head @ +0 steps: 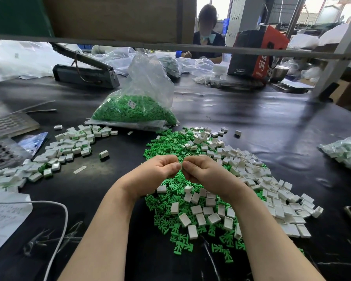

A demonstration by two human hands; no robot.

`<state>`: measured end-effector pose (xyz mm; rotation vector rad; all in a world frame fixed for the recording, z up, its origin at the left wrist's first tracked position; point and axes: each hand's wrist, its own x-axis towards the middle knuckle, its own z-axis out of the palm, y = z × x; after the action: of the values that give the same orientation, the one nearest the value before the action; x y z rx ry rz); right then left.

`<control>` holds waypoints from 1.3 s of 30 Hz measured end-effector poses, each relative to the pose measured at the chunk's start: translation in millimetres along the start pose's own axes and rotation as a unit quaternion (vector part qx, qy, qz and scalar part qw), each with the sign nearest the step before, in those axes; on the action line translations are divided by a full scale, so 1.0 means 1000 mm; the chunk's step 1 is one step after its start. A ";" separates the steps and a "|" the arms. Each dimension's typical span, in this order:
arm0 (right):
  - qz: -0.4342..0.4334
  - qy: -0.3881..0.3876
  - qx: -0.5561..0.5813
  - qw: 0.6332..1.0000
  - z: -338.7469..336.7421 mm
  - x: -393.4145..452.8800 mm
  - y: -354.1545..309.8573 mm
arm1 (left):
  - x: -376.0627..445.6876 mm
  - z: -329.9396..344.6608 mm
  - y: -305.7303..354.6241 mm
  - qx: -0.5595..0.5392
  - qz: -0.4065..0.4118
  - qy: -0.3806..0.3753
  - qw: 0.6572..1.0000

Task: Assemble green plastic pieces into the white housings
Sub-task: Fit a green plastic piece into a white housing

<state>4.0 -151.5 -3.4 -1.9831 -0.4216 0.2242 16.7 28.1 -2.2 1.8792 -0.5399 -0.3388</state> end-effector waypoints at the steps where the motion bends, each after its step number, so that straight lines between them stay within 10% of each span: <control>1: -0.001 -0.001 0.008 1.000 0.000 0.000 0.000 | -0.001 -0.001 0.000 -0.002 0.005 -0.003 1.000; 15: 0.015 0.013 0.060 0.998 0.000 0.001 0.002 | -0.002 -0.001 -0.001 -0.012 0.013 0.011 1.000; 24: 0.003 0.082 -0.104 0.991 0.007 0.005 -0.003 | 0.001 -0.002 -0.008 0.017 -0.013 0.047 0.999; 39: 0.014 0.026 0.040 0.999 0.002 0.003 0.001 | -0.001 0.002 0.002 -0.007 -0.010 0.021 1.000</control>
<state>6.1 -149.0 -5.2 -1.9120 -0.3469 0.2032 14.7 26.6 -0.9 1.8748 -0.4906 -0.3155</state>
